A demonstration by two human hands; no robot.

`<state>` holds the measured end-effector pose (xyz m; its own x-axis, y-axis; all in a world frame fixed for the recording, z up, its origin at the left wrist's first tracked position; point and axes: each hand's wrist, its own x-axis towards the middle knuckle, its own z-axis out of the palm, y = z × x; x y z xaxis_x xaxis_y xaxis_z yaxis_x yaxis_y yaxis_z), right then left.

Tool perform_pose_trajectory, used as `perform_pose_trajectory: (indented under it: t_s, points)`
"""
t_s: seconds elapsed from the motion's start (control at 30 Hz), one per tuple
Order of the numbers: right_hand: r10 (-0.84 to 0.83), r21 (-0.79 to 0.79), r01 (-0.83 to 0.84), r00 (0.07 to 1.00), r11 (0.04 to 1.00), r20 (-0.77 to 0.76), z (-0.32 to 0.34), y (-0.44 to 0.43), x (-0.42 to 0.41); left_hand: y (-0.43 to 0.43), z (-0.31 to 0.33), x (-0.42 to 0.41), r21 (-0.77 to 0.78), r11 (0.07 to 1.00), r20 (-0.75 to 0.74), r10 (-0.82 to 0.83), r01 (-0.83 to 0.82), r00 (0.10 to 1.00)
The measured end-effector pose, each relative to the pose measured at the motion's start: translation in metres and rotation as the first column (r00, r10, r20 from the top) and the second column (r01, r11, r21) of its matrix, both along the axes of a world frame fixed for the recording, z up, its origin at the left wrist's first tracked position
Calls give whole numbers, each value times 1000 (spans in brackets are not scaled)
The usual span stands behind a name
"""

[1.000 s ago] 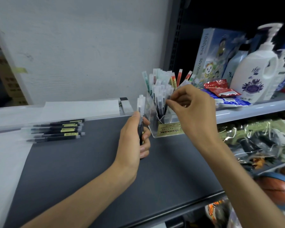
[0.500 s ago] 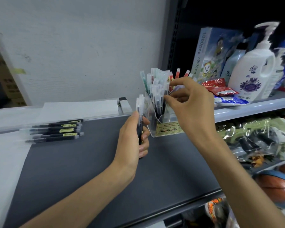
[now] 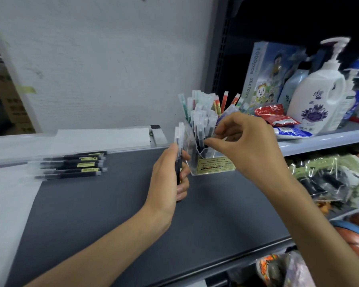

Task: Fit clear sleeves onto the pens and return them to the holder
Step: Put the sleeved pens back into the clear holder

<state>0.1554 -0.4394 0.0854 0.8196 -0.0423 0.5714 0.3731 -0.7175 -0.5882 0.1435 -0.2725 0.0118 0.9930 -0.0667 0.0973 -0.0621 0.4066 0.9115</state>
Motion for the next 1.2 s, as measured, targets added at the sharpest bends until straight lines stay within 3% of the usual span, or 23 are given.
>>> perform_pose_trajectory:
  t_s: [0.33,0.63,0.8,0.93,1.0,1.07,1.13,1.2]
  points:
    - [-32,115,34,999,993,-18,-4,15,14,0,-2,1,-3,1000,31,-19,19,999]
    - [-56,-136,51,998,989,-38,-1,15,10,-3,-1,-2,83,995,88,52,-59,995]
    - [-106,-170,99,994,980,-28,-5,10,4,-3,0,-5,145,988,152,36,-58,988]
    - [-130,-87,126,991,988,-42,-3,6,-6,-2,1,-6,146,986,176,49,-75,983]
    - [-1,89,16,985,996,-174,3,3,-13,-3,3,-9,145,987,179,41,-68,983]
    - [225,294,-138,931,946,-287,9,4,-22,-5,6,-12,159,986,192,16,-47,981]
    - [319,354,-208,901,912,-293,11,5,-28,-7,7,-15,182,983,214,-24,-16,977]
    - [295,332,-200,918,922,-266,13,6,-31,-8,8,-18,210,978,236,-62,11,970]
